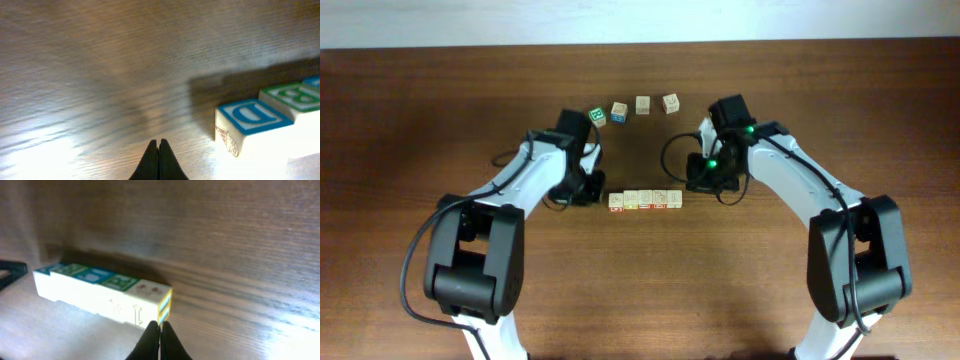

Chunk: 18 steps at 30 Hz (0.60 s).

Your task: Rotate 5 blocks

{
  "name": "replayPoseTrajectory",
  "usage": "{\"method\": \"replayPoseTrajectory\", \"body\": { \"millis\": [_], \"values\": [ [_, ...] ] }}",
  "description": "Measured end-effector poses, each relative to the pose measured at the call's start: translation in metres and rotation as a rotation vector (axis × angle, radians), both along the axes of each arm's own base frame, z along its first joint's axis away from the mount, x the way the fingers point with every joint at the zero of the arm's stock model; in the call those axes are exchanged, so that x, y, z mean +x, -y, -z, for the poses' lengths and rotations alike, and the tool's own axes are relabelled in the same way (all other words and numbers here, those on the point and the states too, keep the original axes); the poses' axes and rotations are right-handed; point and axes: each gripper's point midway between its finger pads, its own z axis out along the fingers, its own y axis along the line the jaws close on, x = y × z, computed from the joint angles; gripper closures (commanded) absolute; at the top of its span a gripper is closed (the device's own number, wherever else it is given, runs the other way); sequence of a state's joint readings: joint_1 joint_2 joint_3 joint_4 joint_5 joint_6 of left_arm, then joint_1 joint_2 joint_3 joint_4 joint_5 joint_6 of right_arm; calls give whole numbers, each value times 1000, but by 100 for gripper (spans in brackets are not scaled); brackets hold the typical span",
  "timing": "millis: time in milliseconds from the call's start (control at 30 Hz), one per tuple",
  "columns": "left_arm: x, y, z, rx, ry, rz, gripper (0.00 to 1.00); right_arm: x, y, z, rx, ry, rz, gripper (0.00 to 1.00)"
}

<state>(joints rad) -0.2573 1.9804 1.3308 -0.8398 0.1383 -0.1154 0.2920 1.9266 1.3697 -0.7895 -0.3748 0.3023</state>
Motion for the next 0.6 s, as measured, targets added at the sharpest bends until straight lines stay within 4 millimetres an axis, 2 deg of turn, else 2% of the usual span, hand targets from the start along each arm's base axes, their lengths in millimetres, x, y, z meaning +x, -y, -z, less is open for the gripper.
{"method": "replayPoseTrajectory", "body": {
  "millis": [100, 133, 200, 300, 400, 500, 600],
  "values": [
    [29, -19, -37, 63, 57, -56, 95, 12, -17, -31, -39, 59, -28, 95],
    [38, -28, -51, 95, 78, -94, 93, 16, -29, -42, -36, 88, -38, 95],
    [53, -45, -68, 134, 121, -162, 90, 10, -51, -47, -44, 98, -39, 94],
    [74, -76, -83, 158, 182, -262, 78, -13, -88, -44, -104, 116, -69, 94],
    [77, -119, -83, 181, 184, -370, 77, -37, -119, -41, -196, 178, -90, 95],
    [77, -131, -83, 184, 181, -399, 75, -44, -131, -29, -234, 186, -104, 95],
    [77, -134, -83, 184, 180, -406, 75, -54, -135, 6, -297, 136, -126, 96]
  ]
}}
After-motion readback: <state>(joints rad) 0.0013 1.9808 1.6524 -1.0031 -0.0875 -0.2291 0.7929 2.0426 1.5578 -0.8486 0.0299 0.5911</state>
